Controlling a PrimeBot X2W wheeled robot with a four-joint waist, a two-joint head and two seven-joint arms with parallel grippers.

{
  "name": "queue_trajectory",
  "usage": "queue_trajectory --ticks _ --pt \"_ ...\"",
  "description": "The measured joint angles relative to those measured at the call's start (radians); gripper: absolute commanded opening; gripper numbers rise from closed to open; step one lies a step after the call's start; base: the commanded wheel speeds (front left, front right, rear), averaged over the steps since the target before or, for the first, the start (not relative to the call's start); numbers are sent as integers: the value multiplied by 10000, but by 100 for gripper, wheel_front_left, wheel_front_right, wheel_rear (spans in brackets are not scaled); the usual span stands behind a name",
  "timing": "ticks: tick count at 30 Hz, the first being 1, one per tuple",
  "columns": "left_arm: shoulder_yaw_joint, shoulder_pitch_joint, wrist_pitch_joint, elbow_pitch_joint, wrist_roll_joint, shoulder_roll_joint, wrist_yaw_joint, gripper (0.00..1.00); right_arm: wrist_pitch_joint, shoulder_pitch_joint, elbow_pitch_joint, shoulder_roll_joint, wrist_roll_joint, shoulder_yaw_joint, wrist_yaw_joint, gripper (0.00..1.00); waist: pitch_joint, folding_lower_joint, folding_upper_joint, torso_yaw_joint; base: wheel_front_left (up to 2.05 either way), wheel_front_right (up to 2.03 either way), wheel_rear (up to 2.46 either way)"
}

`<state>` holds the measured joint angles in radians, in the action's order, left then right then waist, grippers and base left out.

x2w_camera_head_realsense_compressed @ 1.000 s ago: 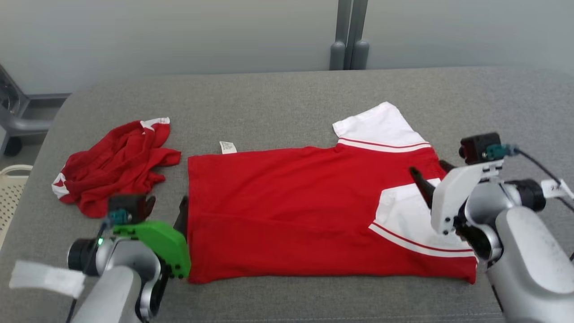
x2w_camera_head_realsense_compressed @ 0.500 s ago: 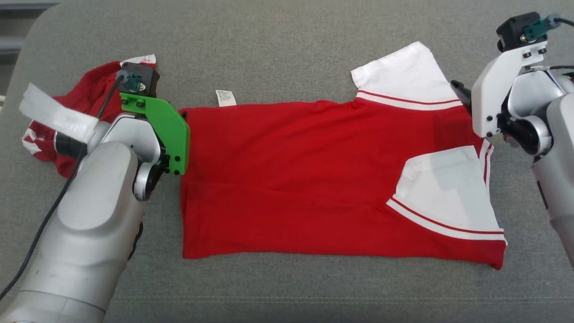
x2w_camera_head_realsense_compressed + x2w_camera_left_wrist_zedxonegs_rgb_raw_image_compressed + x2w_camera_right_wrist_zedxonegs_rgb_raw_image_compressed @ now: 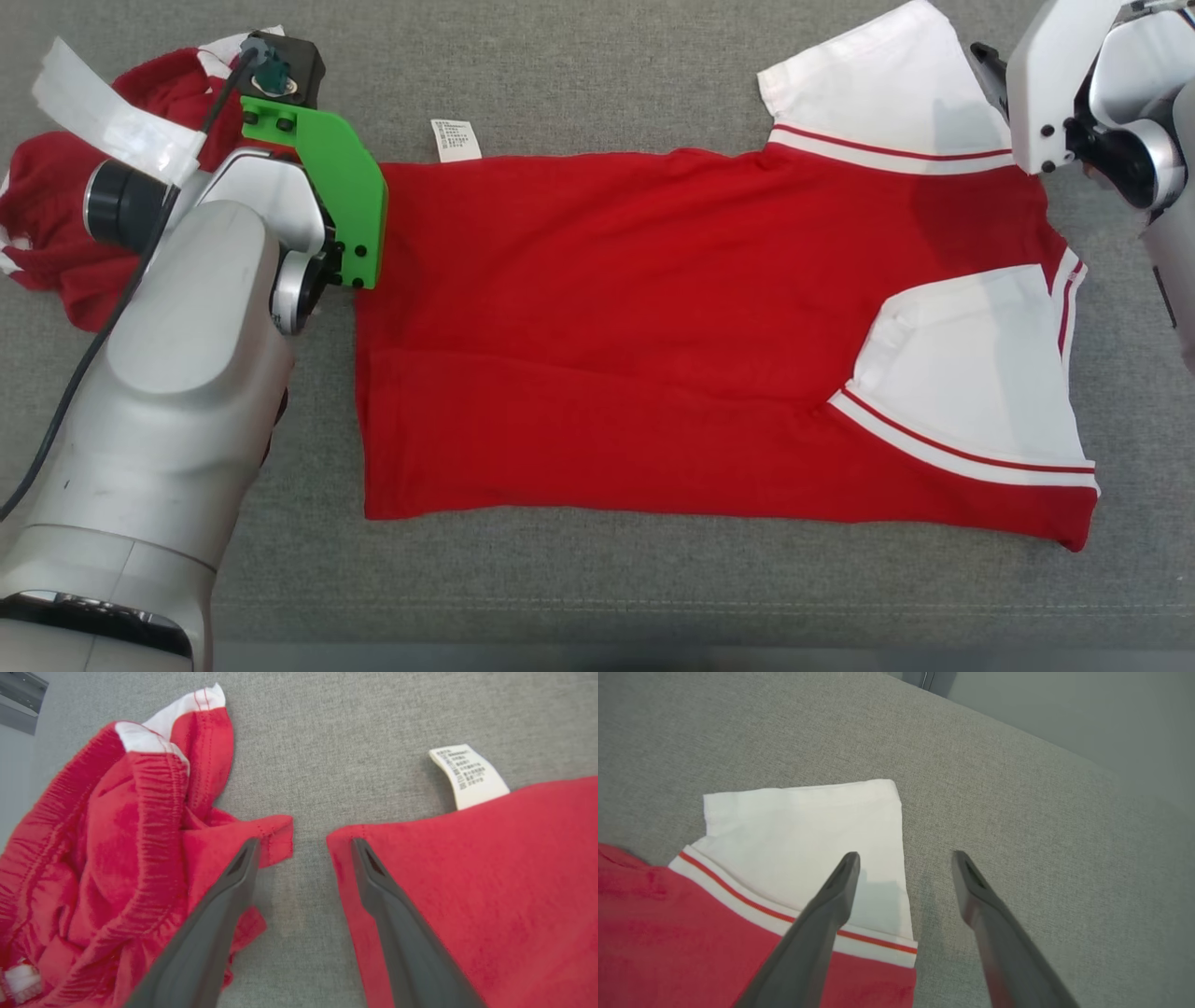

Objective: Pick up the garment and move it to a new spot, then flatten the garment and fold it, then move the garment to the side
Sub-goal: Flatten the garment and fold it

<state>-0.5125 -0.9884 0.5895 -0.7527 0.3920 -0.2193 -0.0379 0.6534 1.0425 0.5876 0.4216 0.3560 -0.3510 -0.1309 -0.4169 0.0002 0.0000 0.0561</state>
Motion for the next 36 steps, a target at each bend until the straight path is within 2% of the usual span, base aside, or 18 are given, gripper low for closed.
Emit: queue_trajectory --ticks 7,13,16,18,20,21,22,23,28,36 --pt "-142 -262 151 -320 35 242 52 100 -309 525 500 63 69 -426 0 100 -368 0 0 122 0 0 0" --pt "-251 -364 -79 -395 198 456 307 65 -435 794 874 146 240 -656 0 100 -525 0 0 177 0 0 0" --pt "-328 -490 -173 -487 198 606 378 62 -500 914 1081 213 299 -686 0 100 -622 0 0 197 0 0 0" --pt "-355 -521 -238 -591 211 677 387 49 -558 916 1210 221 313 -752 0 100 -637 -1 0 207 0 0 0" --pt "-389 -556 -282 -706 209 686 387 41 -581 955 1310 228 337 -807 0 100 -634 -1 0 196 0 0 0" --pt "-407 -588 -295 -771 209 686 387 33 -610 981 1354 242 337 -828 0 100 -633 -1 0 193 0 0 0" --pt "-424 -606 -330 -832 209 690 387 19 -612 1027 1407 259 337 -848 0 100 -638 -1 0 196 0 0 0" --pt "-443 -629 -337 -876 209 704 391 0 -625 1079 1453 288 336 -871 0 100 -646 -1 0 206 0 0 0" --pt "-493 -741 -453 -989 282 859 466 0 -1007 1532 1749 456 115 -798 0 100 -719 -1 0 382 0 0 0" --pt "-640 -805 -704 -1103 422 1221 525 0 -560 1935 2194 598 309 -1181 -2 100 -862 -2 0 852 0 0 0"
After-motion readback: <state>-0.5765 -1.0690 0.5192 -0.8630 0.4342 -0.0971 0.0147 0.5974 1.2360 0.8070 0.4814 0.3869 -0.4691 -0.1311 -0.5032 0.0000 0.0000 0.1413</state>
